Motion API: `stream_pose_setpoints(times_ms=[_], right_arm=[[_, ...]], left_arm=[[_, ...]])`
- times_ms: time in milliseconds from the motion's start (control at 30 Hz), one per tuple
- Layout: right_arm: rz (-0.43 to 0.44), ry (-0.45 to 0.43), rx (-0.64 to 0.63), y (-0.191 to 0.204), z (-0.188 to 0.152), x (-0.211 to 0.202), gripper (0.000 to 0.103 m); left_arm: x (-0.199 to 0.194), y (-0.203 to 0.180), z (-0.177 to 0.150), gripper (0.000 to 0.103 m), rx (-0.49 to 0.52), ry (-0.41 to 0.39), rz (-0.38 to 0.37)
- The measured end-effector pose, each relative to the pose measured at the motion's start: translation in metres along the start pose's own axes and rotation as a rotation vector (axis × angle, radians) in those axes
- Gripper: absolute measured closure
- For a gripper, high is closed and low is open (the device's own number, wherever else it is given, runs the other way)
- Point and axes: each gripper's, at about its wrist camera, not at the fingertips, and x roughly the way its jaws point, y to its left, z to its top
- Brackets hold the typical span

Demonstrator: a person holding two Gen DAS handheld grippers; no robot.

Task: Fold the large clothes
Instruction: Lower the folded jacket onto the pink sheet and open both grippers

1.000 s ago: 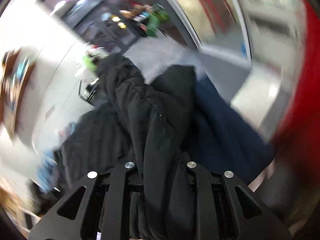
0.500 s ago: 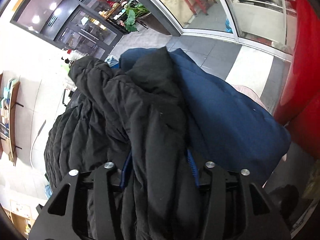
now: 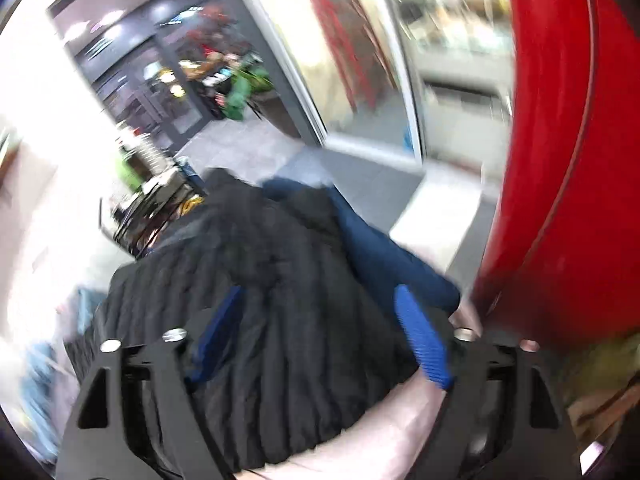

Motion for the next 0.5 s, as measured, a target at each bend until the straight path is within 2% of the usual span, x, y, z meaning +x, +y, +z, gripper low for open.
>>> stream_pose_setpoints(times_ms=[67, 133, 233, 300, 367, 500], right_arm=[[0.003, -0.020, -0.139, 0.031, -0.013, -0.026, 0.011], [0.031, 0.007, -0.243, 0.055, -0.029, -0.041, 0.010], [0.077, 0.090, -0.405, 0.094, -0.062, -0.059, 0.007], [0.064, 0.098, -0.497, 0.113, -0.086, -0.076, 0.007], [0.025, 0.083, -0.547, 0.121, -0.107, -0.095, 0.007], [0.039, 0.132, -0.493, 0.107, -0.122, -0.119, 0.007]], left_arm=[[-0.009, -0.012, -0.019, 0.006, 0.052, 0.015, 0.021], [-0.013, -0.031, -0.037, 0.006, 0.129, 0.046, 0.015], [-0.015, -0.069, -0.065, 0.006, 0.272, 0.097, -0.055], [-0.018, -0.092, -0.081, 0.006, 0.349, 0.111, -0.075], [-0.018, -0.107, -0.091, 0.006, 0.406, 0.114, -0.063], [-0.015, -0.132, -0.101, 0.006, 0.473, 0.138, -0.040]])
